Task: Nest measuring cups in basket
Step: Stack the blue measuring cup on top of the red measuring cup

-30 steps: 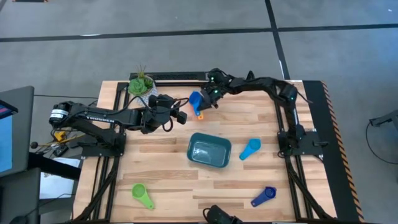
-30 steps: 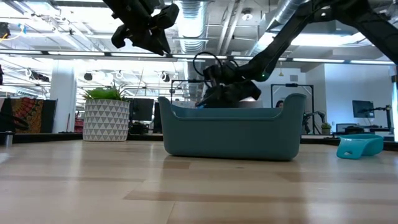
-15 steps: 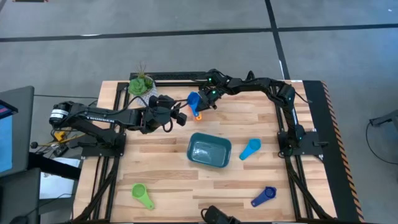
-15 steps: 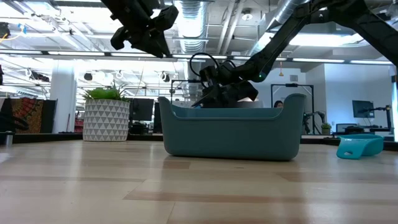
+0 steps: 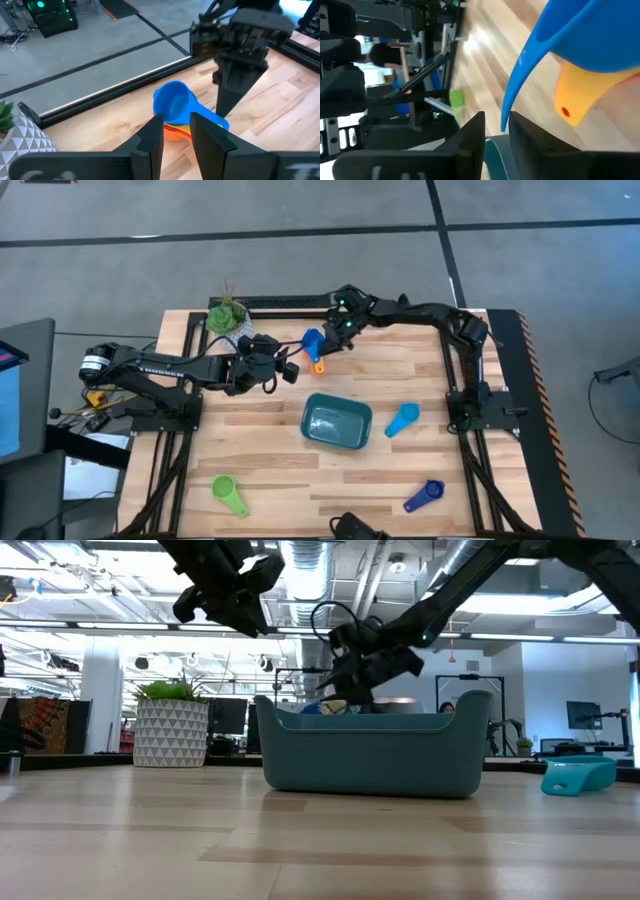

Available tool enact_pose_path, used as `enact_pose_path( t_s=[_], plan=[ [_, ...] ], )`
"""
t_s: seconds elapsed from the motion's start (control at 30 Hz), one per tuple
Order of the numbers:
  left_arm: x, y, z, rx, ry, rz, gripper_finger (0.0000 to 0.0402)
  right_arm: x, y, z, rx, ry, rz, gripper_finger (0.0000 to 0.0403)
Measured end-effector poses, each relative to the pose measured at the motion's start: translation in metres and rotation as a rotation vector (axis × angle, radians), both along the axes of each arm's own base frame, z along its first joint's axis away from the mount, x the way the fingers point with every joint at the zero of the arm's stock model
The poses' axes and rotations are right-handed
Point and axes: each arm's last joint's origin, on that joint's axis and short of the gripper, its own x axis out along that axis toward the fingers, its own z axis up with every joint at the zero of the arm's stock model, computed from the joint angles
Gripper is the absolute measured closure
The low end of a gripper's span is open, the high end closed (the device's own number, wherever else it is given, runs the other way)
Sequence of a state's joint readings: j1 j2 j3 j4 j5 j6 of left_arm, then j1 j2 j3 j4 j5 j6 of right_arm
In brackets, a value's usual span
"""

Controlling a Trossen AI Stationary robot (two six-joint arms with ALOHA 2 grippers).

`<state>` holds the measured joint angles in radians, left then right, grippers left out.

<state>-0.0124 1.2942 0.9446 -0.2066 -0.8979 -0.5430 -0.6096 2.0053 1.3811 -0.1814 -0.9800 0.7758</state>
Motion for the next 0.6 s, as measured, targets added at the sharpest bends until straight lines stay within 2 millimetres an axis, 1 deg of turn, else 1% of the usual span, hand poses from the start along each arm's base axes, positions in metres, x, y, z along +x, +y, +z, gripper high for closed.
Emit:
enact_pose_path(
  t_s=[0.2, 0.37, 0.5, 0.6],
  plan=[
    [0.000, 0.000, 0.000, -0.005, -0.012, 0.004, 0.0317, -0.018, 0.006, 0.005, -0.097, 0.132, -0.004, 0.0307],
    [0.001, 0.000, 0.001, -0.005, -0.023, 0.005, 0.0317, -0.027, 0.010, -0.003, -0.164, 0.256, 0.013, 0.0322],
    [0.001, 0.000, 0.001, 0.004, -0.010, 0.001, 0.0317, -0.033, 0.009, -0.007, -0.252, 0.339, 0.008, 0.0334],
    [0.000, 0.000, 0.000, 0.016, 0.026, -0.006, 0.0317, -0.035, 0.008, -0.007, -0.280, 0.353, 0.011, 0.0337]
  ],
)
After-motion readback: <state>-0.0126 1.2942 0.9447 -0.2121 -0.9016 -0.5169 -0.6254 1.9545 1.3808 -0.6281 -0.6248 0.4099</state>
